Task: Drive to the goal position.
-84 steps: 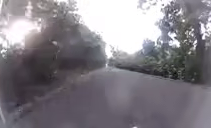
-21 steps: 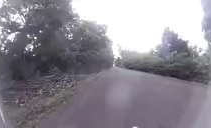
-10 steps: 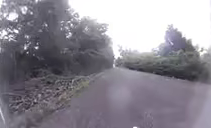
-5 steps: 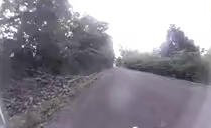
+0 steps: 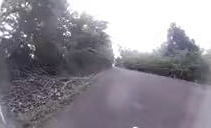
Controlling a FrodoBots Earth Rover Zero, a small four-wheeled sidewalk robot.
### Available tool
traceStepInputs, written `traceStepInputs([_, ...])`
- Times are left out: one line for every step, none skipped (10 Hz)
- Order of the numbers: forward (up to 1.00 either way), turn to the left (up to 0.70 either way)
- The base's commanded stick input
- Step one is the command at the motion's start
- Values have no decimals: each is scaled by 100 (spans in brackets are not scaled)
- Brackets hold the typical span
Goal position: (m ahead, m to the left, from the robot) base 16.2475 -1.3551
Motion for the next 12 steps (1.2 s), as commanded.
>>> traceStepInputs([70, 0])
traceStepInputs([70, 0])
traceStepInputs([70, 0])
traceStepInputs([70, 0])
traceStepInputs([70, 0])
traceStepInputs([70, 0])
traceStepInputs([70, 0])
traceStepInputs([70, 0])
traceStepInputs([70, 0])
traceStepInputs([70, 0])
traceStepInputs([70, 0])
traceStepInputs([70, 0])
